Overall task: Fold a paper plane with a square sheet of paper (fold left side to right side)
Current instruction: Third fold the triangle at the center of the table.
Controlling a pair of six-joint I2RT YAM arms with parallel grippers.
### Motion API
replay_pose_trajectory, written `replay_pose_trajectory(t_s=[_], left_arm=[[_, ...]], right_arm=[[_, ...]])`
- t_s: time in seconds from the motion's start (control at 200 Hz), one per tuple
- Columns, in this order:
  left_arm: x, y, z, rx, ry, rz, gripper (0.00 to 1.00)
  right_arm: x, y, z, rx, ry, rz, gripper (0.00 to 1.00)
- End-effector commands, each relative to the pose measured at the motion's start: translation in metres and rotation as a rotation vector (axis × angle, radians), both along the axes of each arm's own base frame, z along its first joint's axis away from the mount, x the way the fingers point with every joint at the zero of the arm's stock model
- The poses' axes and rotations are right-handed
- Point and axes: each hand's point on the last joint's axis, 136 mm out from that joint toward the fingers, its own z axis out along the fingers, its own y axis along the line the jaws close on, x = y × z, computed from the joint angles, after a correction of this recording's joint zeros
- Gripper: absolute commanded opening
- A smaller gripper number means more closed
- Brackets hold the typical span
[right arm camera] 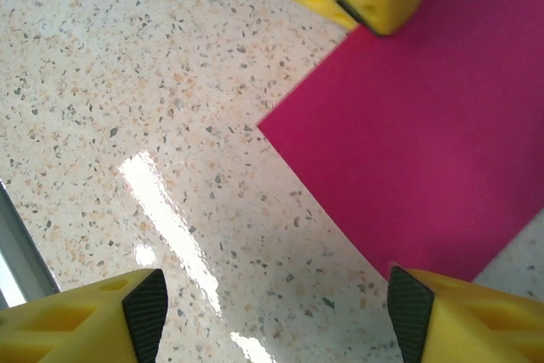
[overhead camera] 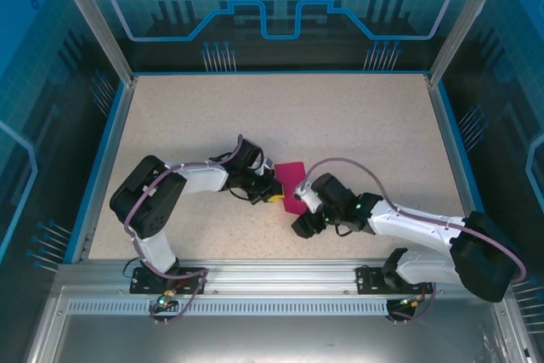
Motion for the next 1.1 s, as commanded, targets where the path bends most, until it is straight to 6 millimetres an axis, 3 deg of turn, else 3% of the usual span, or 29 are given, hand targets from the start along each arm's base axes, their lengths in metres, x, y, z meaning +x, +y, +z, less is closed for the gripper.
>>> replay_pose_trajectory(t_s=[0.0,0.23,0.355,0.48,0.705,0.91,1.095], left_arm=[[-0.001,-0.008,0.012,-0.034,0.017,-0.021,0.00],[-0.002,-0.007,0.011,-0.027,0.018,-0.024,0.00],[-0.002,-0.007,0.011,-0.025,0.019,-0.026,0.00],[-0.003,-0.006,0.010,-0.021,0.020,-0.028,0.00],[-0.003,-0.004,0.010,-0.015,0.012,-0.032,0.00],[0.001,0.013,0.015,0.015,-0.017,-0.018,0.24],[0.009,0.033,0.034,0.048,-0.079,-0.015,0.30]], right_arm=[[0.016,0.008,0.005,-0.031,-0.119,-0.008,0.73],[0.029,0.033,0.008,-0.058,-0.156,0.045,0.72],[0.036,0.043,0.009,-0.063,-0.162,0.062,0.65],[0.037,0.043,0.003,-0.083,-0.149,0.068,0.50],[0.034,0.035,0.001,-0.071,-0.103,0.066,0.00],[0.022,0.036,-0.001,0.014,0.045,0.113,0.00],[0.016,0.035,-0.004,0.063,0.166,0.126,0.00]])
